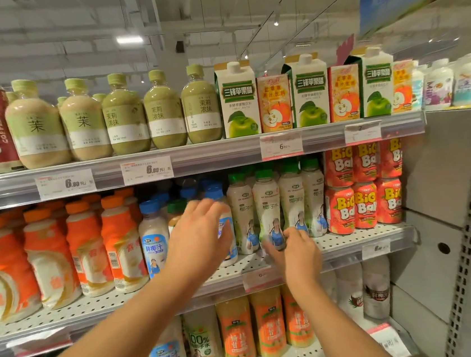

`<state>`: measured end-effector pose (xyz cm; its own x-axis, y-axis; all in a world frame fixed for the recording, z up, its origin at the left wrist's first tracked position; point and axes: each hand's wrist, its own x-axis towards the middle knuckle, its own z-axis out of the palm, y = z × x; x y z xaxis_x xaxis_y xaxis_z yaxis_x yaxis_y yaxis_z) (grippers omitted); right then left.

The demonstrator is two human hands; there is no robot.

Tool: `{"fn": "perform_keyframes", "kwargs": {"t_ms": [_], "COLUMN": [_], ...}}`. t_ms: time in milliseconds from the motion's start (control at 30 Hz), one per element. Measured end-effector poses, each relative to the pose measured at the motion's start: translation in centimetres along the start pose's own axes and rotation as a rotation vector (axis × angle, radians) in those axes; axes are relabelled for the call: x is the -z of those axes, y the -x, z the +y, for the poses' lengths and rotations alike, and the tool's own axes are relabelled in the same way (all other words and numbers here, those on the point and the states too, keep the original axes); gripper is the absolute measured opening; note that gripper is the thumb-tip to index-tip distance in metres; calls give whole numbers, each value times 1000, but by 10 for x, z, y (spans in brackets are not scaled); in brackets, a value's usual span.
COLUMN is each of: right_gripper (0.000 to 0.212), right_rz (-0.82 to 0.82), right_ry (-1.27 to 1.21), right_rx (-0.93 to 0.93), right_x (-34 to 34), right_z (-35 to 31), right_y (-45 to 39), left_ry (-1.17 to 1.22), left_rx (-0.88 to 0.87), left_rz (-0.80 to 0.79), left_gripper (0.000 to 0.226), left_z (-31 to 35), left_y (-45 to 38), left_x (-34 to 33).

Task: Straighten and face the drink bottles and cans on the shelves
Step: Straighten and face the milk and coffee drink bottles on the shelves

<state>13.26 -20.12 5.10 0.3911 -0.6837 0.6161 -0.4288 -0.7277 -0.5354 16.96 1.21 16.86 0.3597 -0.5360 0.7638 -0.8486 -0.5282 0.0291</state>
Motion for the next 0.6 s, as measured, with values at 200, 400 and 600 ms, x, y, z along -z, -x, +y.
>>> {"fn": "perform_keyframes", "kwargs": {"t_ms": [200, 400, 600], "right_gripper": [57, 51, 49], "right_rz": [31, 54, 59], "right_ry": [-77, -91, -100], "right_rx": [-14, 21, 51], "right_x": [-1, -2, -3], "right_z": [2, 5, 7], "right_y": [3, 2, -1], "left_ry": [3, -59, 27], "left_rx": [193, 314, 382], "left_rz": [-176, -306, -304], "left_gripper": [45, 39, 42], "left_z": [22, 20, 13], "left_y": [-89, -126, -134], "left_x": [-18, -38, -46]}}
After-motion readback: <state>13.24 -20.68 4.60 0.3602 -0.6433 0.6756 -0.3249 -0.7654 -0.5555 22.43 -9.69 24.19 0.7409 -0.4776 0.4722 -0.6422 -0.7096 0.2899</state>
